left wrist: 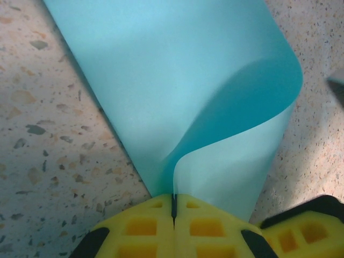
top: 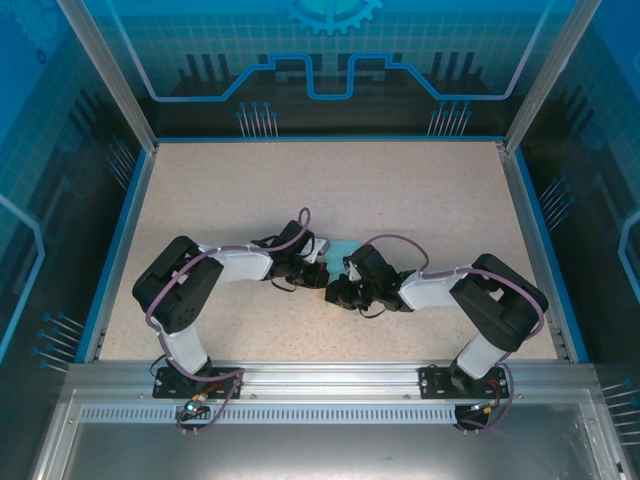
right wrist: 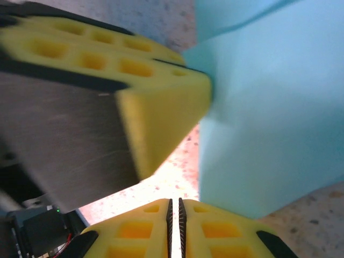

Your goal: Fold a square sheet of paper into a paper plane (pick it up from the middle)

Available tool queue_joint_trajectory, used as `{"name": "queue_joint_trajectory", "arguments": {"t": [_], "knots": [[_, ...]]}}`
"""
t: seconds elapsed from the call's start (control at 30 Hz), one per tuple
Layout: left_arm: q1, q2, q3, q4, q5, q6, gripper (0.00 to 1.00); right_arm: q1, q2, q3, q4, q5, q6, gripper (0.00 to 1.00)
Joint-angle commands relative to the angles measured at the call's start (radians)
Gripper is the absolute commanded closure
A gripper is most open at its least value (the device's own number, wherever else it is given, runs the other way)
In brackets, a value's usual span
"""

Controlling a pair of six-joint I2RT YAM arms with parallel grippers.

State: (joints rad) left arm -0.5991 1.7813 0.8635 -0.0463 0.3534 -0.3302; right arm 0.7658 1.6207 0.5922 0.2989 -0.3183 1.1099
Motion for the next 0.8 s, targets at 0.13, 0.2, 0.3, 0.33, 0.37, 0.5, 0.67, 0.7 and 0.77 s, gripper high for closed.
{"name": "queue_joint_trajectory", "arguments": {"t": [0.13,0.2,0.3,0.33,0.37,0.5,0.67,0.7,0.77], "knots": [[0.0,0.04,0.014,-0.057,-0.008,0.036,1.0,0.015,-0.041,-0.018,-0.008,0.016,-0.015,0.85],[0.0,0.04,0.014,-0.056,-0.008,0.037,1.0,0.021,-0.026,-0.017,0.009,0.008,-0.009,0.86],[0.0,0.038,0.016,-0.062,-0.008,0.036,1.0,0.016,-0.025,-0.025,0.021,0.016,0.0,0.86],[0.001,0.037,0.017,-0.064,-0.009,0.039,1.0,0.007,-0.036,-0.023,0.007,0.019,-0.007,0.86],[0.001,0.036,0.016,-0.064,-0.01,0.04,1.0,-0.007,-0.049,-0.018,-0.018,0.021,-0.022,0.86],[0.0,0.037,0.016,-0.067,-0.007,0.041,1.0,-0.103,-0.14,0.017,-0.187,0.06,-0.111,0.86],[0.001,0.037,0.017,-0.064,-0.005,0.04,1.0,-0.244,-0.125,0.095,-0.327,0.096,-0.221,0.85],[0.0,0.037,0.017,-0.064,-0.005,0.04,1.0,-0.261,-0.098,0.125,-0.343,0.087,-0.245,0.85],[0.001,0.037,0.02,-0.068,-0.003,0.041,1.0,-0.278,-0.037,0.19,-0.381,0.072,-0.286,0.86]]}}
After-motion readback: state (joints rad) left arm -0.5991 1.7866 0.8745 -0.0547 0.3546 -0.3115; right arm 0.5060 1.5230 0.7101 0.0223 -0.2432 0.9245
